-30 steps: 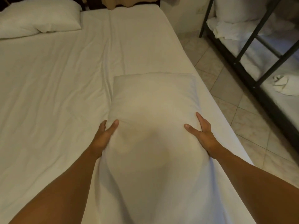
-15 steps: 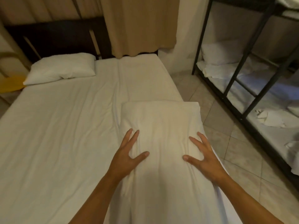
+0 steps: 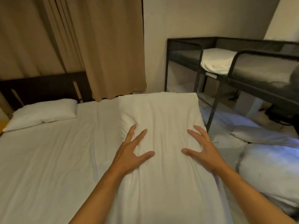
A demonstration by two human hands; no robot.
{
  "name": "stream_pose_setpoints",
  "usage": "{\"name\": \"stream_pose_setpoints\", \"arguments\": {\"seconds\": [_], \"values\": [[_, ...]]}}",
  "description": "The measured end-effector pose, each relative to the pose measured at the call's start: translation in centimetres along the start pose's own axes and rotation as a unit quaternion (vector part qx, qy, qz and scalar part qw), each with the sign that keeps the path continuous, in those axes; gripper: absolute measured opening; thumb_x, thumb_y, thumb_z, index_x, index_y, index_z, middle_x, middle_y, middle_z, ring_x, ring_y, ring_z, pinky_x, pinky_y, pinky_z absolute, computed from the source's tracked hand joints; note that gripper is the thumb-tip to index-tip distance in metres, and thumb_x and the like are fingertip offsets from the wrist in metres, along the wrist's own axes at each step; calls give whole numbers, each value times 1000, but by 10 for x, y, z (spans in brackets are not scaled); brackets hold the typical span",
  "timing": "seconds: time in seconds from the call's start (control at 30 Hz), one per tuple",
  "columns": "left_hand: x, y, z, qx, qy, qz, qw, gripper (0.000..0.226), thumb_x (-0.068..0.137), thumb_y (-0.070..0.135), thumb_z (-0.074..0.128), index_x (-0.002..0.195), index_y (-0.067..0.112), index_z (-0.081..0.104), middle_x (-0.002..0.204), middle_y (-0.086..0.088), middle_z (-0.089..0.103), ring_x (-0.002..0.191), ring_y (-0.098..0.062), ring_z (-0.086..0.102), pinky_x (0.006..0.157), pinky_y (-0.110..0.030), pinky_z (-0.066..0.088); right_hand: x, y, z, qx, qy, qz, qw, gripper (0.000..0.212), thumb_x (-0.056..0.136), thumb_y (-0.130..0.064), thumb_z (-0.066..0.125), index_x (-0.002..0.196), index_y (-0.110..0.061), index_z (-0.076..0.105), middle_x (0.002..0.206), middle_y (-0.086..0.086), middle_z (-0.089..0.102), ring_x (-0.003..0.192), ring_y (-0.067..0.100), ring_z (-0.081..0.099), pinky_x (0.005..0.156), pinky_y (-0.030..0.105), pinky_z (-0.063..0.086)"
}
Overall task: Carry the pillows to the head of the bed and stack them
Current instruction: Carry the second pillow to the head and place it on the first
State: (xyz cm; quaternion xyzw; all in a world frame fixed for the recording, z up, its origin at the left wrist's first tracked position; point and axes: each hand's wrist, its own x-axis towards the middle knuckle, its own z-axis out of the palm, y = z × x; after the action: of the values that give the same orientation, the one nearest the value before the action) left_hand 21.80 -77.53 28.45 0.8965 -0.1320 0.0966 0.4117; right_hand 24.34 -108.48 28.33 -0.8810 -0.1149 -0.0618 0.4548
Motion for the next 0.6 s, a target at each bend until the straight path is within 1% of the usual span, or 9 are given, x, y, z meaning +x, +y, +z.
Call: {"name": "stream_pose_setpoints", "arguments": {"seconds": [0.1, 0.23, 0.33, 0.47, 0.53, 0.6], "values": [[16, 54, 26, 5, 14, 14, 1000, 83, 70, 75, 66, 143, 61, 29, 156, 38, -5, 138, 6, 21, 112, -28, 30, -4, 10, -64, -12, 15, -25, 999, 83, 68, -68, 70, 142, -46, 40, 156, -28, 12, 139, -2, 19, 110, 29, 25], [34, 129, 80, 25, 35, 26, 999, 81, 69, 78, 64, 141, 63, 29, 157, 36, -4, 136, 6, 20, 109, -28, 31, -15, 37, -153, -27, 28, -54, 998, 85, 63, -76, 67, 140, -49, 41, 155, -28, 13, 135, -4, 21, 109, 30, 27], [46, 179, 124, 25, 38, 25, 999, 81, 70, 78, 63, 142, 61, 30, 157, 37, -5, 137, 6, 17, 109, -29, 30, -24, 63, -216, -39, 34, -59, 997, 87, 62, -81, 65, 139, -49, 41, 156, -28, 12, 139, 0, 21, 110, 31, 28], [62, 230, 173, 26, 38, 21, 999, 82, 71, 79, 61, 143, 61, 28, 158, 35, -5, 137, 4, 18, 109, -29, 30, -28, 91, -284, -61, 37, -75, 995, 84, 65, -74, 67, 140, -47, 42, 157, -26, 13, 141, 2, 20, 110, 32, 27], [72, 248, 190, 29, 37, 16, 999, 82, 71, 79, 61, 144, 60, 28, 159, 33, -4, 138, 2, 18, 110, -30, 29, -26, 100, -307, -65, 32, -75, 995, 81, 67, -68, 69, 140, -47, 42, 157, -24, 13, 141, 3, 20, 108, 29, 25], [84, 261, 202, 35, 38, 14, 999, 81, 72, 78, 61, 144, 60, 28, 159, 32, -3, 136, 3, 19, 109, -30, 28, -20, 111, -325, -63, 30, -78, 994, 79, 69, -66, 70, 140, -47, 42, 158, -23, 13, 142, 5, 20, 109, 30, 25]]}}
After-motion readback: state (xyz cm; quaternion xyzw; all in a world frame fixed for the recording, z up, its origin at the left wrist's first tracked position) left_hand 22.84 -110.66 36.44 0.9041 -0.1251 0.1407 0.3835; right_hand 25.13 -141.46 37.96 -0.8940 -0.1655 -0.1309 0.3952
